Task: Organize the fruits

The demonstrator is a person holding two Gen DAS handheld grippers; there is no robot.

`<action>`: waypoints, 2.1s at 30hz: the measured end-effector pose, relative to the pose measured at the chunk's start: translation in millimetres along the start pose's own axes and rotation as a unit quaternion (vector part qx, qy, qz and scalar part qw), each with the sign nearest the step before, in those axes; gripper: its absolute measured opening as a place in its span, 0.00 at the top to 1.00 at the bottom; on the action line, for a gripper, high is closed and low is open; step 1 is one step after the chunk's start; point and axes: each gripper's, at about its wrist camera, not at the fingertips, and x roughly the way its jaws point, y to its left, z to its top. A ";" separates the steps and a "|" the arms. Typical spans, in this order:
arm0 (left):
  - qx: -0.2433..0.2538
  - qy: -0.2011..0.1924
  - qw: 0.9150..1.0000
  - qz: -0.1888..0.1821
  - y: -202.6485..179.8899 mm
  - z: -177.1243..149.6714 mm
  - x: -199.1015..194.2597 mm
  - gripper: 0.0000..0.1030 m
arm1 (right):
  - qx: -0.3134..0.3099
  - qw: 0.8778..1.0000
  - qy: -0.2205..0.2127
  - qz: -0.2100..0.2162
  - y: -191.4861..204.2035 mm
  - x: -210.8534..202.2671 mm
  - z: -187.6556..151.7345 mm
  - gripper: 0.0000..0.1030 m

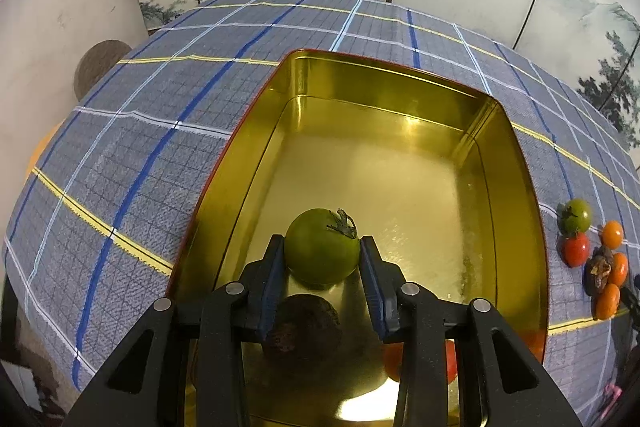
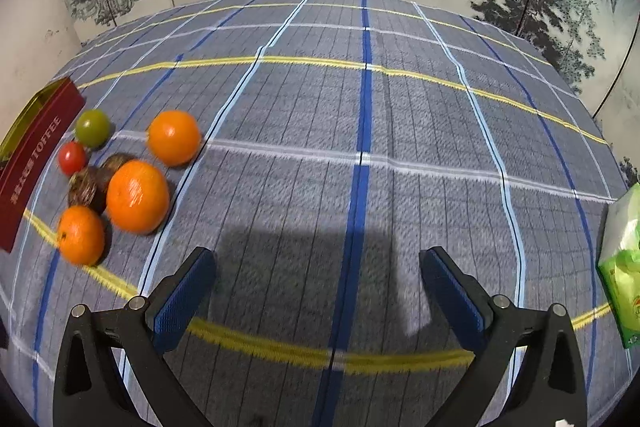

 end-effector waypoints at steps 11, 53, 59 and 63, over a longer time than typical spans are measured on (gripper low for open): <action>0.011 -0.003 1.000 0.007 -1.1 -3.5 1.4 0.63 | -0.019 1.000 0.010 0.012 24.2 -18.8 -28.1 0.00; 0.065 0.005 0.998 -0.001 -5.1 -11.9 0.4 0.61 | -0.084 0.992 0.004 0.098 133.0 -16.3 -1.5 0.65; 0.067 0.003 0.998 -0.010 -7.7 -16.3 -9.7 0.51 | -0.086 0.992 0.004 0.096 134.1 -15.5 -0.5 0.66; 0.073 -0.007 0.997 -0.006 -10.5 -19.3 -19.7 0.42 | -0.086 0.992 0.004 0.097 133.8 -15.9 -0.9 0.66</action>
